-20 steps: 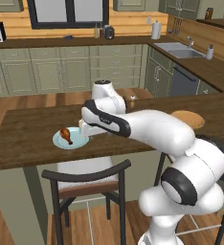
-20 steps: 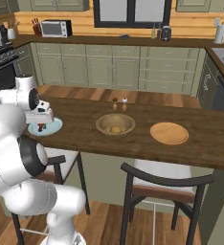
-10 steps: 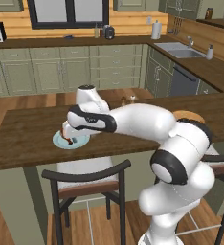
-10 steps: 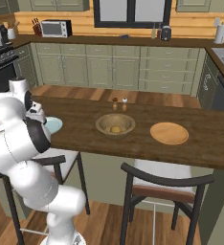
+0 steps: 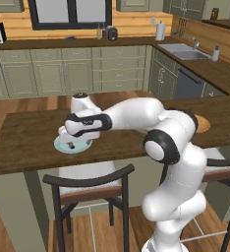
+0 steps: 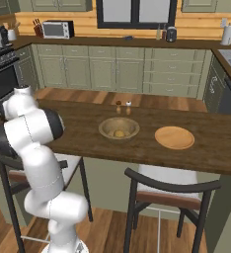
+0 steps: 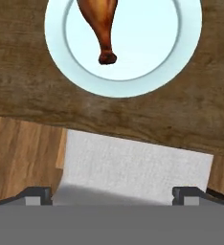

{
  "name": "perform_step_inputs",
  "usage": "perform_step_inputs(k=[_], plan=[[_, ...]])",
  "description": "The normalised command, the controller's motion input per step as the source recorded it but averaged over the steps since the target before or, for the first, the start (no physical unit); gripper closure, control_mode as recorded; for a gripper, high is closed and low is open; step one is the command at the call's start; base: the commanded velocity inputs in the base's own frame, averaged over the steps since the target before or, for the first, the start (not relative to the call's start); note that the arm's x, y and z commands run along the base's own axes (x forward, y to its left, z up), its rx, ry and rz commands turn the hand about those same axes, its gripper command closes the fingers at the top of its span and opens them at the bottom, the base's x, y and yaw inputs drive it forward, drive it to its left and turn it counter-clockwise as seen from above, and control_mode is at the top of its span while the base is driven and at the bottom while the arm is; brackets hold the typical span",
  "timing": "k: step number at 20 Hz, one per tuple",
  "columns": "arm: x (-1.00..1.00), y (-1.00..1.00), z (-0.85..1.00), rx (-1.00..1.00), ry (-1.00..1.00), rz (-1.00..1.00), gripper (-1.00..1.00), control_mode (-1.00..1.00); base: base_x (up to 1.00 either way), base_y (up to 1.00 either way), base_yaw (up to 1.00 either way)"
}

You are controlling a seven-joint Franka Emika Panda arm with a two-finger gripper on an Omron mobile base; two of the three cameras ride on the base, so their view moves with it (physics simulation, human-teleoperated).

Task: Pick the chicken drumstick and potato from their plates and place them in the bowl. Then put the bowl in the fridge.

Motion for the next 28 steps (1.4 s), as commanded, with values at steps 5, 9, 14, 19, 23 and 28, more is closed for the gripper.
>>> perform_step_inputs(k=[5,9,14,19,23,28], plan=[[0.39,0.22,-0.18,-0.01,0.00,-0.02,-1.00,-1.00,0.00,0.00,0.00],[0.50,0.04,-0.19,-0.04,0.00,0.00,-1.00,-1.00,0.00,0.00,0.00],[0.51,0.03,-0.38,-0.03,0.00,0.00,-1.00,-1.00,0.00,0.00,0.00],[0.50,0.15,-0.38,-0.03,0.00,0.00,-1.00,-1.00,0.00,0.00,0.00],[0.45,0.12,-0.08,-0.01,0.00,0.00,-1.00,-1.00,0.00,0.00,0.00],[0.47,0.17,-0.34,0.00,0.02,0.00,-1.00,-1.00,0.00,0.00,0.00]])
